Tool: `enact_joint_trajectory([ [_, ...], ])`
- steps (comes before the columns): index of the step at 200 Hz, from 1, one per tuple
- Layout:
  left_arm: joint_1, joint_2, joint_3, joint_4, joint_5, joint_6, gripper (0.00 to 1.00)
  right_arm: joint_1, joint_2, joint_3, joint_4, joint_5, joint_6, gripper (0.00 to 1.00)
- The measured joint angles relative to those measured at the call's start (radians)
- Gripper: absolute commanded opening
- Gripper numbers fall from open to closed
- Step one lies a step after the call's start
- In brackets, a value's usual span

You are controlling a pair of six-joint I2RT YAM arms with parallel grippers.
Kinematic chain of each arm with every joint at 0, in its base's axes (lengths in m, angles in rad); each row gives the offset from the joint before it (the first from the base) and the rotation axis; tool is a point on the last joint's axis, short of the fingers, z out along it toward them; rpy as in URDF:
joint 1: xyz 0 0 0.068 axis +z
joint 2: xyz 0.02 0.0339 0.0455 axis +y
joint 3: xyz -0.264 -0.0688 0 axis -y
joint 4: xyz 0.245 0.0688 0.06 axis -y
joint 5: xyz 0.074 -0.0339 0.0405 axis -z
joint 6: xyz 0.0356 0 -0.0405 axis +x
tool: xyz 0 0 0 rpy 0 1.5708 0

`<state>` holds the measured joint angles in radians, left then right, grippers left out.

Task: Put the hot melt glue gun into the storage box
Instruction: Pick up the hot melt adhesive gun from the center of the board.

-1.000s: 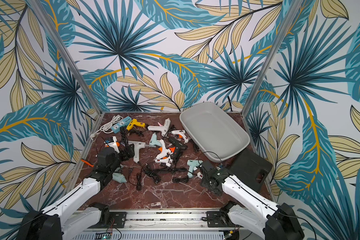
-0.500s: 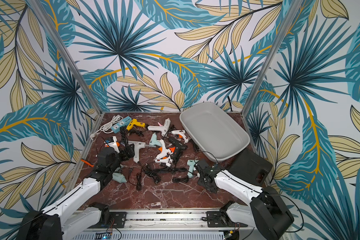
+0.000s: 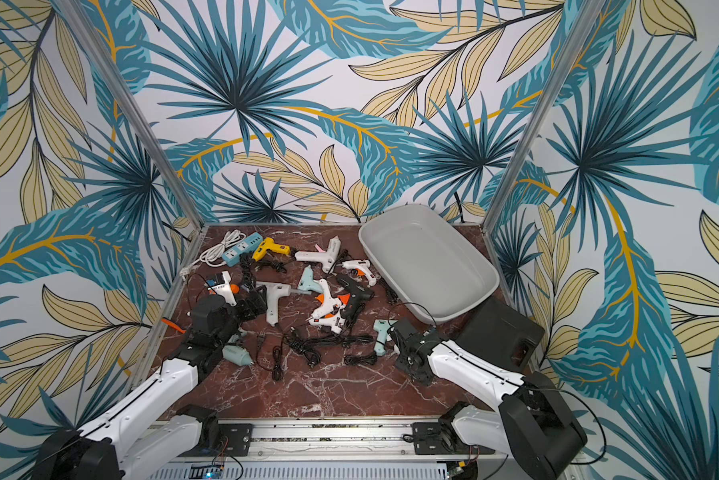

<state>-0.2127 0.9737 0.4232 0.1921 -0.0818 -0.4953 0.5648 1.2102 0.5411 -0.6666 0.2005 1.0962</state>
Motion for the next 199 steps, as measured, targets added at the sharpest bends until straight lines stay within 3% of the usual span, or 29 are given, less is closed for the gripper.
enact_joint_trajectory([
  [28,0.0,0.0,0.0,-0.001,0.0,0.001,1.0,0.0,0.011,0.0,0.019,0.008,0.0,0.48],
  [109,0.0,0.0,0.0,-0.002,-0.001,0.001,1.0,0.008,0.038,0.026,0.009,0.036,-0.043,0.0],
  [199,0.0,-0.001,0.0,-0.002,-0.007,0.0,1.0,0.13,-0.191,0.183,-0.28,0.188,-0.087,0.0],
])
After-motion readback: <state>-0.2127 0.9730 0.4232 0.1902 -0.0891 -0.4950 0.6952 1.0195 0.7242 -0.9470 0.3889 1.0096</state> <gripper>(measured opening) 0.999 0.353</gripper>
